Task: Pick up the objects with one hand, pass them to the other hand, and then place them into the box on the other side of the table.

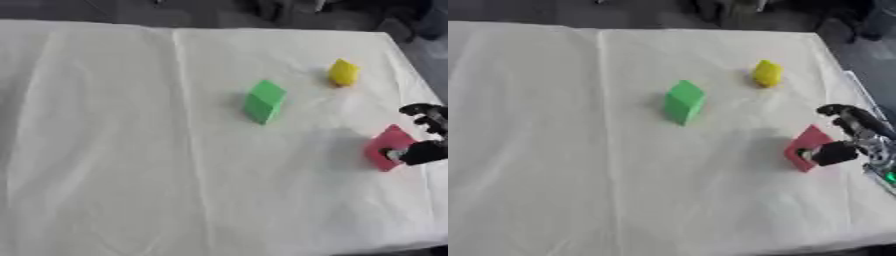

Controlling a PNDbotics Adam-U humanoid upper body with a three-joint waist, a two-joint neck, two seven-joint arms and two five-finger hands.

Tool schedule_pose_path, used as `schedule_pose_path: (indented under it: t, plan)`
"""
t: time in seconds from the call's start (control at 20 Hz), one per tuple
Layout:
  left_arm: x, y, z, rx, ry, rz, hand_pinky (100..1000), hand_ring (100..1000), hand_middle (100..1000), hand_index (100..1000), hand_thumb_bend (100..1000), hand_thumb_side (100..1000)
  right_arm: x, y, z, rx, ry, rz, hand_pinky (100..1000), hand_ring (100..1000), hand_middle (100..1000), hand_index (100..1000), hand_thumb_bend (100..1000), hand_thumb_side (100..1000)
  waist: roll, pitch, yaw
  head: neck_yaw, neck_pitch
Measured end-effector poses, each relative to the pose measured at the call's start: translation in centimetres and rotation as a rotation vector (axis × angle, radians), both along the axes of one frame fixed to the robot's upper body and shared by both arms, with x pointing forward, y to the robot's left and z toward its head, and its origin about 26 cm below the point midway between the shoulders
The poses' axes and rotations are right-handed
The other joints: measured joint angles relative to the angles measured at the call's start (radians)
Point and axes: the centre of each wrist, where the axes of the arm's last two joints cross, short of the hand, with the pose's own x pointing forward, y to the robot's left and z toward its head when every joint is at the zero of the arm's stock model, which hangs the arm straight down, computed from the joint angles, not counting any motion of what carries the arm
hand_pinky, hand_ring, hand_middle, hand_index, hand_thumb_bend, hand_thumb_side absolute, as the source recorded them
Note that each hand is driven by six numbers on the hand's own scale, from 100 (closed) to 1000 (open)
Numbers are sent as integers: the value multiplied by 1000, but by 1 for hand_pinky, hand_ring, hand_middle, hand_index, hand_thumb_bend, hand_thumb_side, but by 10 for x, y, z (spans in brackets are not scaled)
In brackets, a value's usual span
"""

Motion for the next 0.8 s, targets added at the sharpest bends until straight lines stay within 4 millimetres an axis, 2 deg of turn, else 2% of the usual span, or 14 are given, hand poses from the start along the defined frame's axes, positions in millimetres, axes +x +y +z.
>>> schedule_pose_path:
  t: [0.8]
  plan:
    - [1, -1, 2, 3, -8, -2, 838, 349, 711, 819, 798, 573, -3, 3, -11, 21, 36, -92, 850, 869, 866, 877, 477, 100, -5, 22, 20, -17, -19]
